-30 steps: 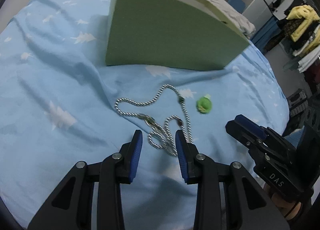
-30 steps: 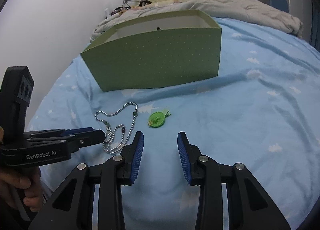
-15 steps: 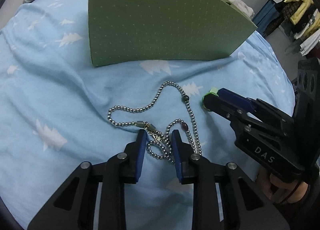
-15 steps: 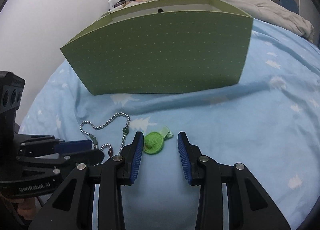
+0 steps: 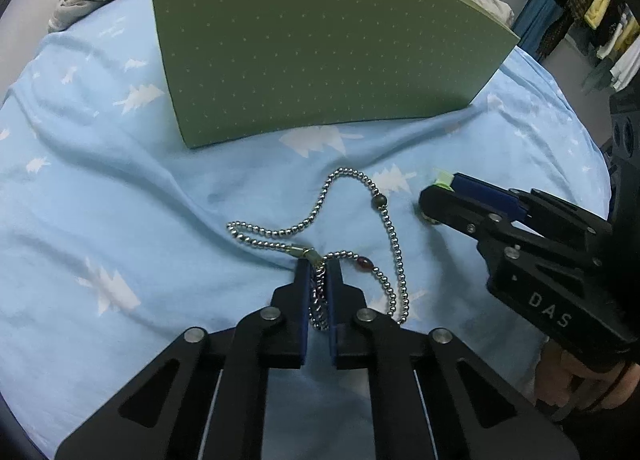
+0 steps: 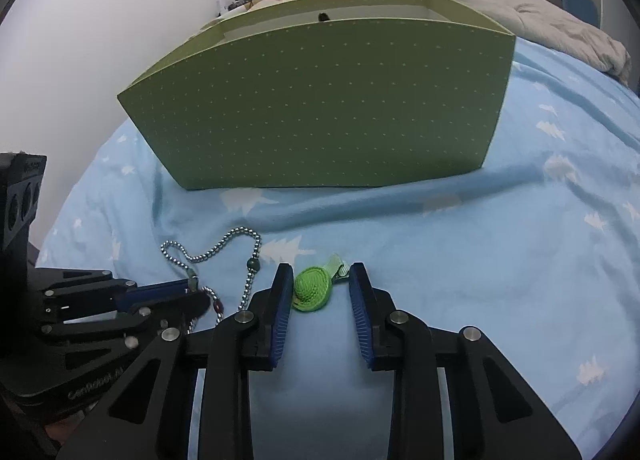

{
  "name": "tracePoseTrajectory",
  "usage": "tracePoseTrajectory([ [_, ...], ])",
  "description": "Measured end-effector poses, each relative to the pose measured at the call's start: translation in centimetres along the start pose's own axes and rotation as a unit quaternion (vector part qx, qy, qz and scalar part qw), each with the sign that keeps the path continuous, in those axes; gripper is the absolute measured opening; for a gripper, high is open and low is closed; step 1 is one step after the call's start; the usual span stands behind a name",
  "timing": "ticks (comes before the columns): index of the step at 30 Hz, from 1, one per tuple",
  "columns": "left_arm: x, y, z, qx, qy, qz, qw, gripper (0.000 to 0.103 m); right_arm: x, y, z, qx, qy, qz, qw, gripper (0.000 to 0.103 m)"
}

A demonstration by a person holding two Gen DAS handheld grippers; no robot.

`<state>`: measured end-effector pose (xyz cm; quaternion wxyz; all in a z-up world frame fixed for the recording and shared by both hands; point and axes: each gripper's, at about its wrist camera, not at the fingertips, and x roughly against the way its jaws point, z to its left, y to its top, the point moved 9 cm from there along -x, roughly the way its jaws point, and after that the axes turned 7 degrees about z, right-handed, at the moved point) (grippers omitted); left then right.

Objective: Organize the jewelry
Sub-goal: 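Grasp the silver bead chain with the left gripper while the right gripper grasps the green charm, then lift the bead chain and green charm and carry both over the box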

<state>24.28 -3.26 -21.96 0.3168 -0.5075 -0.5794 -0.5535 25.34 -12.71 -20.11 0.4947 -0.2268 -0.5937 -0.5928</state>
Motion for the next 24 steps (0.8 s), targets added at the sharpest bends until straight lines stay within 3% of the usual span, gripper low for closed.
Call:
tracePoseTrajectory([
  [9,1.0,0.2,-0.2,0.003,-0.006,-0.008,0.9999,0.006,1.8,-1.7,-0.1,-0.007,-0.02,-0.002,1.0,0.025],
  [24,7.4,-0.4,-0.6,0.013,0.005,-0.07,0.9974,0.005,7.6,-3.1,0.3,-0.014,-0.026,-0.046,0.999,0.025],
])
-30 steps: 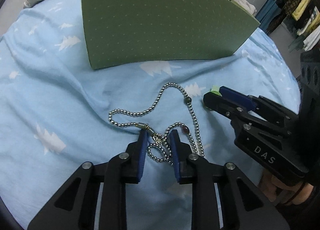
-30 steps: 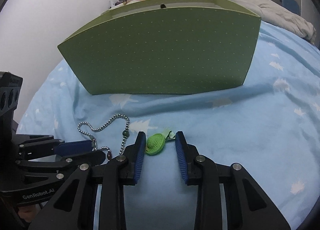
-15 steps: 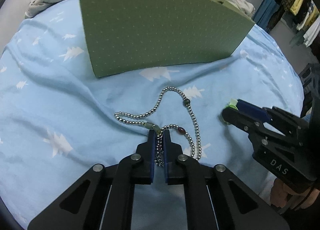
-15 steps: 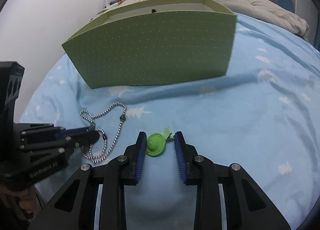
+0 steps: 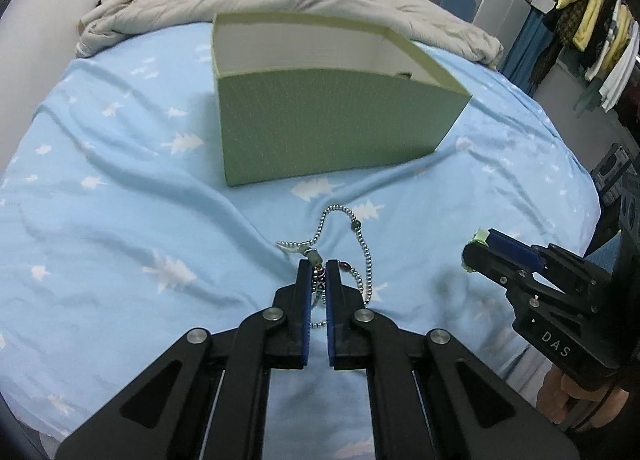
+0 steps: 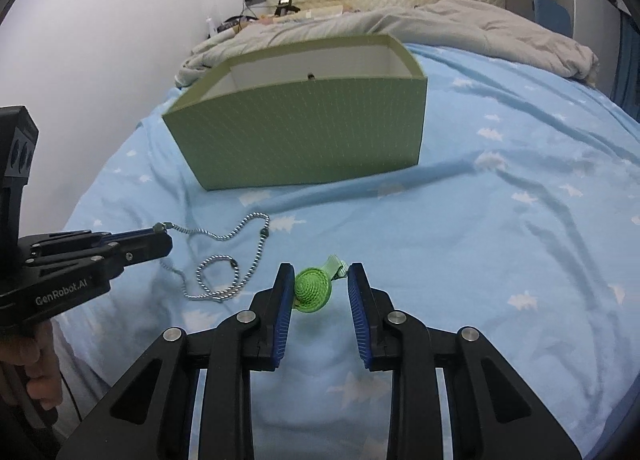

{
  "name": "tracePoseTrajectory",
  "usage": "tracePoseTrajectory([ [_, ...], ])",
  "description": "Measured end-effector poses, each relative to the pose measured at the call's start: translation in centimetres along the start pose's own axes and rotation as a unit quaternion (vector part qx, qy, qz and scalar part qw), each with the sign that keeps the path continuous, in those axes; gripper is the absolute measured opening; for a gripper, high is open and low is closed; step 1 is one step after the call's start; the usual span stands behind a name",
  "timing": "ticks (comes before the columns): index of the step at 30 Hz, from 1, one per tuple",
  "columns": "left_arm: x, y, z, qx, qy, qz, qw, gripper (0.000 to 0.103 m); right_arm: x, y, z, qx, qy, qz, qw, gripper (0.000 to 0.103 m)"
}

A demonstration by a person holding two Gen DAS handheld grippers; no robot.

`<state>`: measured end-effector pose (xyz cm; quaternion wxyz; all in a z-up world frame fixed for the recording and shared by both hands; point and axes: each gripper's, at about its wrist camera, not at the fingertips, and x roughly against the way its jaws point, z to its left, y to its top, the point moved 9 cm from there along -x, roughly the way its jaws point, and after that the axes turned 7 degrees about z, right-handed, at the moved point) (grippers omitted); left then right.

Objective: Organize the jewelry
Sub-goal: 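Lift the bead chain and green charm and carry both over the box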

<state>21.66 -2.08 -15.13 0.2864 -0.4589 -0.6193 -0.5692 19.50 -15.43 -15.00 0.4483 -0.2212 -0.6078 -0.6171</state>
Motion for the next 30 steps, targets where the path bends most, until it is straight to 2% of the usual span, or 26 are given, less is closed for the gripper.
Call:
tracePoseTrajectory([
  [16,6.2,-0.6,-0.9,-0.005,-0.003,-0.056,0.9984,0.005,5.4,-0.2,2.1,0.003,-0.002,-0.039,0.999,0.025],
  [29,9.8,-0.9,-1.8,-0.003,0.001,-0.076,0.9971,0.005,9.3,-0.6,3.2,-0.002,0.006,-0.062,0.998,0.025],
  [30,10.2,-0.9,-1.9,-0.007,0.01,-0.08,0.9967,0.005,9.5,-0.6,3.2,-0.003,0.008,-0.063,0.998,0.025],
])
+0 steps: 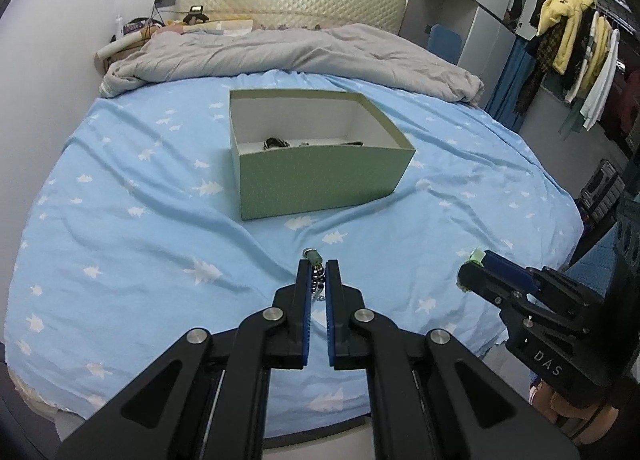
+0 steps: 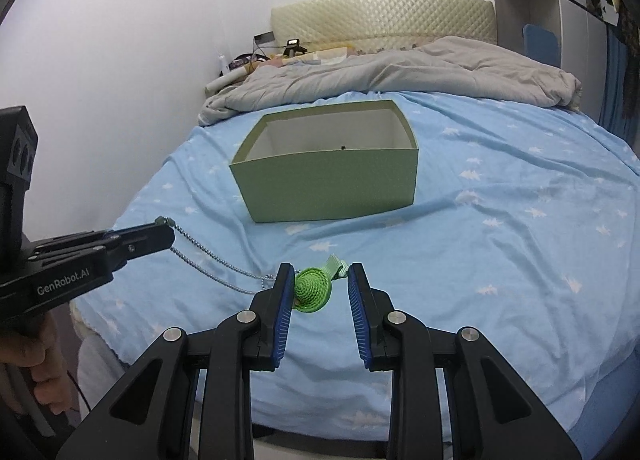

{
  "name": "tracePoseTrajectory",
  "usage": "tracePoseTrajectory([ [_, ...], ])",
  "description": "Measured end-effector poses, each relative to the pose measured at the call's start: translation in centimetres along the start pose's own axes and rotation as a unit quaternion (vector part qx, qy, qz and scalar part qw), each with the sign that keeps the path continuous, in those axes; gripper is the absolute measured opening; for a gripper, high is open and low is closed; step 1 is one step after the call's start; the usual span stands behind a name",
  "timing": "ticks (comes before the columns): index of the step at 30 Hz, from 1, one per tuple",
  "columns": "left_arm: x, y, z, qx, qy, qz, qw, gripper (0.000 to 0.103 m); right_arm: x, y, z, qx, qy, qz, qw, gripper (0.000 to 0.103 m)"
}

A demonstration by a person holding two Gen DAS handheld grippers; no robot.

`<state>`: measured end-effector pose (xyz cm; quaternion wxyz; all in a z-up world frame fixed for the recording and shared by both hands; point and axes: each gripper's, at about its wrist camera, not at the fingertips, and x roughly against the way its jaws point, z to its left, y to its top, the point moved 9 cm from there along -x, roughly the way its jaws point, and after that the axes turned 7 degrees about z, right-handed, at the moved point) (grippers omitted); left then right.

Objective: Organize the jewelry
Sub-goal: 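Lift the bead chain and green charm and carry both over the box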

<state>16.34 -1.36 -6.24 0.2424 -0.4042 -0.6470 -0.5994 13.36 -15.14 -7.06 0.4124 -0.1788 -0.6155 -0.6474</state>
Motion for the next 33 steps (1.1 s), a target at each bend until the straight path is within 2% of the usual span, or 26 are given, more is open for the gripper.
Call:
tracePoseTrajectory([
  [2,0.9,0.4,-0.2,-0.016,0.014,-0.015,0.9997,0.005,0.2,0.1,0.1,-0.003,0.005,0.004,1.0,0.025],
  [8,2.8,1.8,-0.3,-0.02,0.0,-0.033,0.9992,0.005,1.0,1.1,0.6,-0.002,0.002,0.003,1.0,0.025],
  [22,4.6,5.8,-1.3,-0.042,-0.035,-0.04,0.9977,0.006,4.0,6.0,1.0,-0.001,-0.001,-0.043,0.999,0.025],
  [33,5.6,9.9,-0.6,-0.048,-0.022,-0.049,0.9974,0.006,4.8,9.8,1.4,0.011,-0.004,-0.061,0.998,0.025],
])
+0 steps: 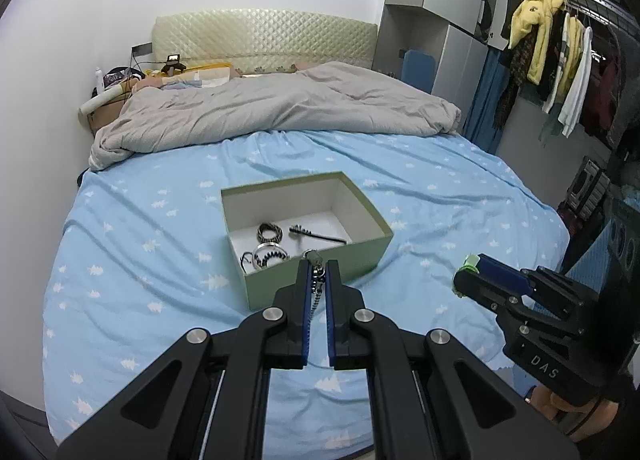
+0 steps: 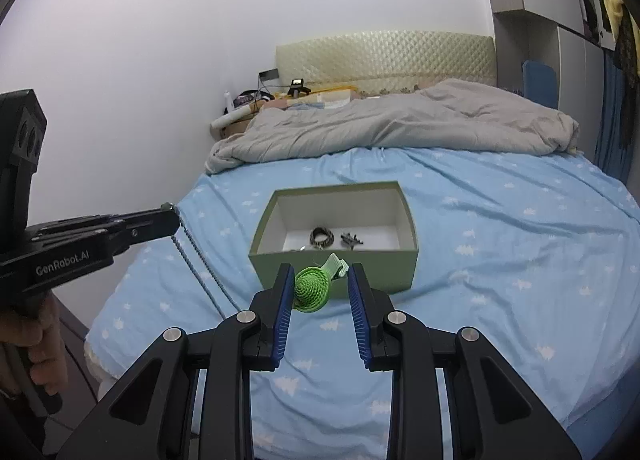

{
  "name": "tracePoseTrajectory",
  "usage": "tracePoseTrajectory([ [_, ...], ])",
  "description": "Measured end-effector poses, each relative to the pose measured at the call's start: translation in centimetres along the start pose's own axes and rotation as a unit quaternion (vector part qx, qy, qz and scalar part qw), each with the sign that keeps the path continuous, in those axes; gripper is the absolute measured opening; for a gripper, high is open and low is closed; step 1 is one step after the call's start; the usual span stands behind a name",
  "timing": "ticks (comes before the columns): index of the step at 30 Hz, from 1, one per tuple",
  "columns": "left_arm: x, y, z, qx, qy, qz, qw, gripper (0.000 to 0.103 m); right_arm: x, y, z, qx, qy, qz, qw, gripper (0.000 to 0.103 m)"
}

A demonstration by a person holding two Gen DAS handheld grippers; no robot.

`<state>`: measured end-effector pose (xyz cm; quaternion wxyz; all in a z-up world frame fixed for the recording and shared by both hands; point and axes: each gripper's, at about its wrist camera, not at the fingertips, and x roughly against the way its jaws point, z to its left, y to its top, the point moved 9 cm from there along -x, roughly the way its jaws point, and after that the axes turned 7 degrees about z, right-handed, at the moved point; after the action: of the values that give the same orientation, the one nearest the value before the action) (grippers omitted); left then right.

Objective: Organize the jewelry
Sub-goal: 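Lift the bead chain and green charm and carry both over the box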

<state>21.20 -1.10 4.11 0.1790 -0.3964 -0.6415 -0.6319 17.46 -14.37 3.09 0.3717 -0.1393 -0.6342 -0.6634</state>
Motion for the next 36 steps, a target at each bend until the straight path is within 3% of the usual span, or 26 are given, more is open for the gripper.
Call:
tracePoseTrajectory([
  [16,0.6,8.3,1.2,-0.005,0.03,-0.033,0.999,0.006,-2.0,6.9,-0.1,0.021,-0.006,-0.015,1.0,0.025],
  [24,0.4,12.7,3.3,0.041,0.0,-0.039,0.9984,0.006,-3.7,11.1,-0.2,0.039,0.008,-0.007,0.999,0.025],
  [29,-1.2,14.2,4.5,0.047,0.01,-0.031,0.9984,0.006,-6.1,12.4,-0.6,0.045,0.01,0.015,0.999,0.025],
  [36,-7.5,13.1,6.1,0.071,0.011,0.026,0.9971,0.006,-11.6,11.9,-2.1,0.04,-0.005,0.058,0.997,0.025],
])
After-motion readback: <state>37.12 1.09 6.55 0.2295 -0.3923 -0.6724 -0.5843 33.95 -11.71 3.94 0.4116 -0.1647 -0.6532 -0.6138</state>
